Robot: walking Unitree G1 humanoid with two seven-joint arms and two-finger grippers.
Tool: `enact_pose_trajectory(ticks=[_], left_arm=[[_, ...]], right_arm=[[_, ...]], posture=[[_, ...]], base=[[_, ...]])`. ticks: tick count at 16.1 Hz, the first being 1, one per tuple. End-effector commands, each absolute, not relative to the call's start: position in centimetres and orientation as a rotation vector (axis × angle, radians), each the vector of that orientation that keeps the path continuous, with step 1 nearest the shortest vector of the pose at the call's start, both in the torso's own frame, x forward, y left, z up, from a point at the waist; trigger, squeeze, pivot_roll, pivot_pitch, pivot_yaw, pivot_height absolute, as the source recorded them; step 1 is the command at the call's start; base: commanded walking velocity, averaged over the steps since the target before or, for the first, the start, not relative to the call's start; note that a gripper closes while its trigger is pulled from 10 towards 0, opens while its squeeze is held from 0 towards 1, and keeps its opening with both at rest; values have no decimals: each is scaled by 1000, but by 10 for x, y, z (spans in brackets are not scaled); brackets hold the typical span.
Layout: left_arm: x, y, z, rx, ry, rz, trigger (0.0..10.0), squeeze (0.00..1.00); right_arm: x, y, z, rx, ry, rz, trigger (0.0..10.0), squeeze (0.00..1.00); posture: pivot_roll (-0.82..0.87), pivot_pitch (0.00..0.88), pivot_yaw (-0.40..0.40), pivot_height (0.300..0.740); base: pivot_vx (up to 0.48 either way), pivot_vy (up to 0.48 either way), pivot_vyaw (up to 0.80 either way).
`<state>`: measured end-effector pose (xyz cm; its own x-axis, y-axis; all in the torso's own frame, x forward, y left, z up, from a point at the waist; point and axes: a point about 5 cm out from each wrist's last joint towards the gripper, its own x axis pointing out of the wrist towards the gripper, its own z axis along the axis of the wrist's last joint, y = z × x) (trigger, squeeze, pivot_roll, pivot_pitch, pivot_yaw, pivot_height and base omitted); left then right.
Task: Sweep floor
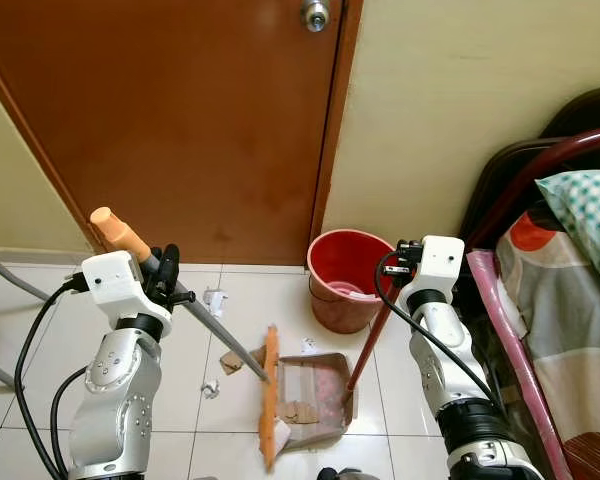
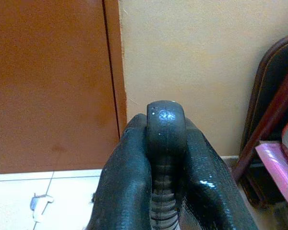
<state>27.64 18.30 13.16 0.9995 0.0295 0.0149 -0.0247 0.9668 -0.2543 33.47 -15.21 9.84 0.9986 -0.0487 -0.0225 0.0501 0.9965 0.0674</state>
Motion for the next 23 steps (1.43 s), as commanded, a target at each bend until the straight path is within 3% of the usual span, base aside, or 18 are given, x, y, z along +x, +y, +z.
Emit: enact_pose_trajectory(ticks=[1, 3, 8, 13, 20, 23], left_arm=[[278, 182, 136, -301, -26, 32, 10000, 0], [282, 187, 140, -355, -34, 76, 10000, 0], [277, 203, 133, -157, -32, 84, 10000, 0], [274, 218, 116, -68, 29, 92, 10000, 0], [275, 205, 105, -62, 51, 61, 10000, 0], [276, 203, 104, -61, 51, 53, 10000, 0]], right_arm=[[337, -148, 104, 79, -5, -45, 10000, 0], [335, -145, 100, 80, 8, -43, 10000, 0], [339, -157, 112, 69, -50, -86, 10000, 0], [346, -169, 136, 16, -129, -81, 10000, 0], [365, -165, 180, 233, -183, -95, 10000, 0], [377, -165, 221, 312, -266, -88, 10000, 0]], posture=[[111, 126, -25, 740], [111, 126, -25, 740], [110, 131, -23, 740], [103, 128, -27, 740], [96, 114, -28, 740], [103, 107, -29, 740]], base=[[0, 0, 0], [0, 0, 0], [0, 0, 0], [0, 0, 0], [0, 0, 0], [0, 0, 0]])
